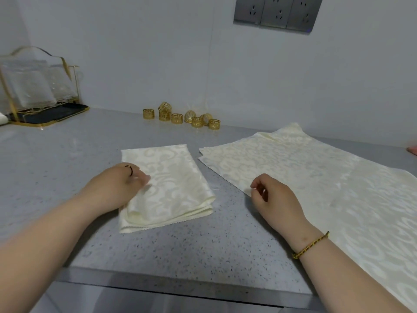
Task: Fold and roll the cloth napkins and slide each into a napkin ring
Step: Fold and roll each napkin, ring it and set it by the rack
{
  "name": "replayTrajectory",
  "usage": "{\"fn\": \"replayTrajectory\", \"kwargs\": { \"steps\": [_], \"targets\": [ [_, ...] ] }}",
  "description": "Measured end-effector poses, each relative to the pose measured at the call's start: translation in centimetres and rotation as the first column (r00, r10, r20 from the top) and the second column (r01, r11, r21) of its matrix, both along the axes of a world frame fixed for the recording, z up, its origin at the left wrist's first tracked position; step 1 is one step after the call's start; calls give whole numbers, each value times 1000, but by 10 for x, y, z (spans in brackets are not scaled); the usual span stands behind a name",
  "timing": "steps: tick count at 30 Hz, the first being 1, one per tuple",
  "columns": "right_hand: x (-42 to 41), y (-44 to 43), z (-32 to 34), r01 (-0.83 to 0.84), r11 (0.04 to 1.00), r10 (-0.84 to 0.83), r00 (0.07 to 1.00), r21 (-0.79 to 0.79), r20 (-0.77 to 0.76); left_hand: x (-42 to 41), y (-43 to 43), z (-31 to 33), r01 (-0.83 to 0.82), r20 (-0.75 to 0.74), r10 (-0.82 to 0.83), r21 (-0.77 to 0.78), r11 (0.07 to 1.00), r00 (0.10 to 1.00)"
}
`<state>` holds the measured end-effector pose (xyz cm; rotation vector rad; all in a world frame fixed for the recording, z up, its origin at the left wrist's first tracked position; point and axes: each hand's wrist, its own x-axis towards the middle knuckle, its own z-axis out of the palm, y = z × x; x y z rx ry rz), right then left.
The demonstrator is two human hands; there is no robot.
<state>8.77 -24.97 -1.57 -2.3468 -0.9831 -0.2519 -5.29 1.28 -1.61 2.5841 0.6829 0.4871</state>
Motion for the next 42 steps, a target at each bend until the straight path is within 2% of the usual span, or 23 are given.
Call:
{"fn": "replayTrajectory", "kwargs": {
  "steps": [3, 7, 10, 12, 15, 18, 20, 22, 24, 26, 28, 30, 34, 37, 39, 42],
  "targets": [
    [-12, 14, 4, -195, 980, 197, 974, -28, 113, -5, 8, -3, 48, -12, -49, -63, 997, 999],
    [-26, 36, 3, -483, 866, 496, 861, -129, 112, -17, 23, -5, 96, -21, -97, -43, 994, 995],
    [-31, 55, 1, -534, 800, 584, 798, -274, 150, -26, 28, -6, 128, -23, -128, 28, 991, 992],
    [-31, 65, 0, -530, 771, 608, 778, -352, 159, -31, 31, -7, 130, 5, -130, 7, 991, 991],
    [-27, 76, 3, -519, 756, 603, 790, -399, 116, -33, 33, -11, 114, 44, -115, 13, 993, 992],
    [-25, 77, 6, -527, 761, 594, 801, -378, 79, -31, 33, -11, 126, 52, -129, 45, 991, 990],
    [-24, 78, 4, -508, 786, 566, 821, -352, 77, -30, 32, -12, 132, 49, -135, 54, 990, 990],
    [-24, 76, 1, -476, 825, 523, 847, -304, 92, -29, 30, -13, 148, 69, -158, 131, 980, 985],
    [-21, 74, 0, -445, 858, 481, 871, -257, 96, -30, 25, -12, 232, 134, -261, 199, 952, 956],
    [-19, 73, -1, -419, 880, 448, 888, -222, 101, -36, 13, -12, 354, 176, -371, 121, 927, 912],
    [-19, 73, -1, -408, 893, 430, 898, -190, 93, -43, -2, -14, 443, 141, -453, 96, 891, 881],
    [-18, 73, 1, -392, 904, 411, 907, -170, 91, -47, -11, -20, 491, 106, -508, 152, 858, 855],
    [-20, 68, 5, -369, 918, 374, 927, -147, 12, -47, -14, -28, 453, 109, -463, 100, 886, 880],
    [-22, 63, 10, -394, 908, 383, 918, -142, -100, -45, -16, -28, 405, 123, -446, 259, 877, 887],
    [-22, 61, 12, -419, 895, 404, 907, -153, -118, -44, -18, -25, 324, 119, -397, 390, 862, 910],
    [-21, 61, 11, -424, 888, 412, 905, -180, -104, -44, -16, -23, 192, 126, -271, 437, 879, 954]
  ]
}}
